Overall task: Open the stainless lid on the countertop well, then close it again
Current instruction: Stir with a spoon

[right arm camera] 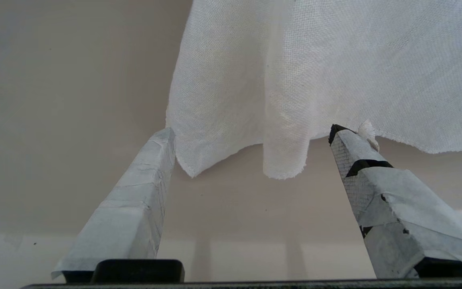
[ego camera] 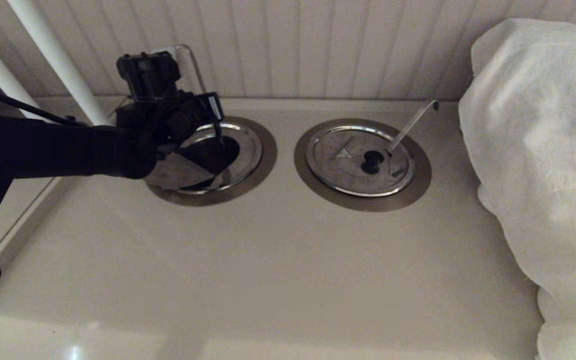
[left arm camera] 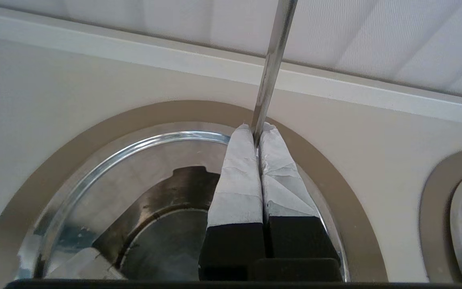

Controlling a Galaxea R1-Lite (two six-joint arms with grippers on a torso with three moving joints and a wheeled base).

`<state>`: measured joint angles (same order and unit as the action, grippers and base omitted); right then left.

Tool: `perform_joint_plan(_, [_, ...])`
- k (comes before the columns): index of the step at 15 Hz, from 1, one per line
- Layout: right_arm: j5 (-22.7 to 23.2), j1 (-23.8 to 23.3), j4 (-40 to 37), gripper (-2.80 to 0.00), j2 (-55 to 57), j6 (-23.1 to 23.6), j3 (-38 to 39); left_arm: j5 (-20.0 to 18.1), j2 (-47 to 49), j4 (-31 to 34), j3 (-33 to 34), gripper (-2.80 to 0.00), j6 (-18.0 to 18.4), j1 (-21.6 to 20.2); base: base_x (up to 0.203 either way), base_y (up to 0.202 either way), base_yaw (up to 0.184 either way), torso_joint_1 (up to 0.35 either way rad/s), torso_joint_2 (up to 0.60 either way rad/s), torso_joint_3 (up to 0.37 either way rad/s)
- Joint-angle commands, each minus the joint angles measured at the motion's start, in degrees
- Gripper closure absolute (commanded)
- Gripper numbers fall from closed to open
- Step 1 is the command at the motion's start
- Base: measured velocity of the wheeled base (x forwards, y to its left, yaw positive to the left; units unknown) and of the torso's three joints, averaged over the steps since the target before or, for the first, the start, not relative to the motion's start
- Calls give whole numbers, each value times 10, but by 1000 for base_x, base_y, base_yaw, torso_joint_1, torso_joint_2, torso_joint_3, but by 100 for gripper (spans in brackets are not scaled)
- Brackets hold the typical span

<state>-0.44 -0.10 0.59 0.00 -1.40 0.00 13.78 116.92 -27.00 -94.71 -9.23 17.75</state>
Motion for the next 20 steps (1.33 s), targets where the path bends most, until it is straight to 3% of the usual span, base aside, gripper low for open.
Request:
perform_joint_plan(1, [0, 0, 0, -280, -1, 0, 1, -1, -23, -1, 26, 0, -1, 2, 0, 0, 0, 0, 0, 0])
perform_joint_plan(10, [0, 0, 0, -280, -1, 0, 1, -6, -49, -6, 111, 0, -1, 7, 0, 0, 0, 0, 0, 0])
perform_joint_plan(15, [0, 0, 0, -280, -1, 0, 1, -9, -89, -4, 94, 0, -2, 6, 0, 0, 0, 0, 0, 0])
perform_joint_plan(20, [0, 0, 0, -280, -1, 0, 1, -15, -114, 75, 85, 0, 1, 6, 0, 0, 0, 0, 0, 0])
